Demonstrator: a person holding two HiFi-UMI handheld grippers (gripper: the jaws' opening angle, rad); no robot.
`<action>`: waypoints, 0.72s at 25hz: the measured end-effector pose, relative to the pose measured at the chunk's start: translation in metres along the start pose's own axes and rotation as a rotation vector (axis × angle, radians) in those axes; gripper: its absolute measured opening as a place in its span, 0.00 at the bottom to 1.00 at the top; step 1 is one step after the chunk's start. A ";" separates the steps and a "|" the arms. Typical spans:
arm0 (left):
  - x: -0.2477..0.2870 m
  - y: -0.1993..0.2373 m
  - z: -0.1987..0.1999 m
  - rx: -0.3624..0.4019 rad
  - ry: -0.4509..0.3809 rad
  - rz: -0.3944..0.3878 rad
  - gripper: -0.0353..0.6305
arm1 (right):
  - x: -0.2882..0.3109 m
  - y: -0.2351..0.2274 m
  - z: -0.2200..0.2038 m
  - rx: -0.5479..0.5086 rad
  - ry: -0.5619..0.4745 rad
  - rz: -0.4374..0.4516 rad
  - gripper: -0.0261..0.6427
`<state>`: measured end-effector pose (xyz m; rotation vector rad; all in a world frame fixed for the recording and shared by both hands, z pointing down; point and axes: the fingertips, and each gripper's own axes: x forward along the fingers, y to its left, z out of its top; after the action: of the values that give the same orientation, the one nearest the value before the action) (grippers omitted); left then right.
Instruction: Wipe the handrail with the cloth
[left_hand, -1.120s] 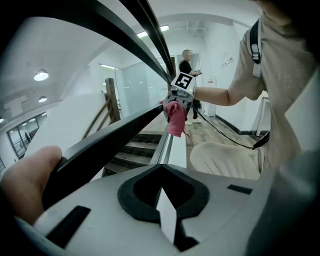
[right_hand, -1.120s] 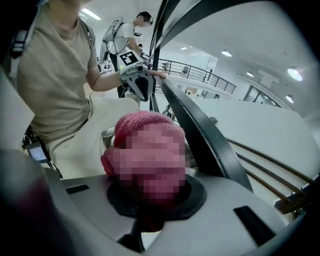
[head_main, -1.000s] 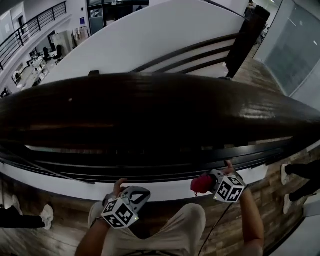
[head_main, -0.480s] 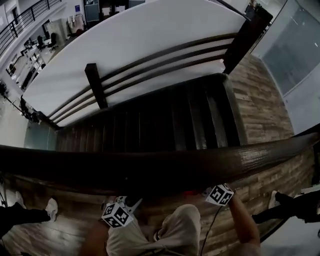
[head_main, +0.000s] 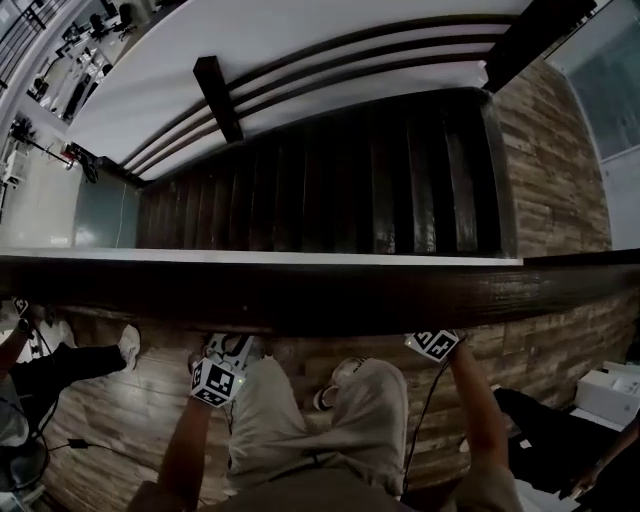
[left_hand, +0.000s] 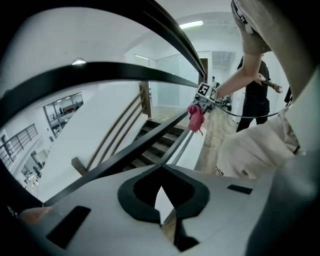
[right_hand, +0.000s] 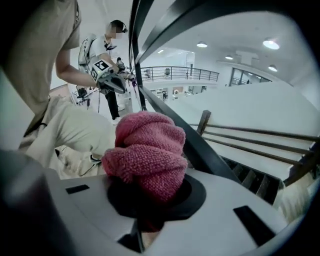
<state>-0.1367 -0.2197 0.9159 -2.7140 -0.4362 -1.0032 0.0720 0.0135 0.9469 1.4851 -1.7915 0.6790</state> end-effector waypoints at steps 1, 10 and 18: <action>-0.008 -0.005 0.013 -0.011 0.000 0.005 0.08 | -0.008 0.003 0.009 0.045 -0.031 -0.007 0.12; -0.094 -0.090 0.157 -0.082 0.012 -0.008 0.08 | -0.153 0.076 0.100 0.297 -0.206 -0.070 0.12; -0.200 -0.153 0.319 -0.188 -0.062 0.015 0.08 | -0.348 0.117 0.197 0.323 -0.341 -0.128 0.12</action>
<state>-0.1441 -0.0216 0.5616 -2.9164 -0.3484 -1.0054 -0.0452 0.0988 0.5562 2.0149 -1.8757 0.7072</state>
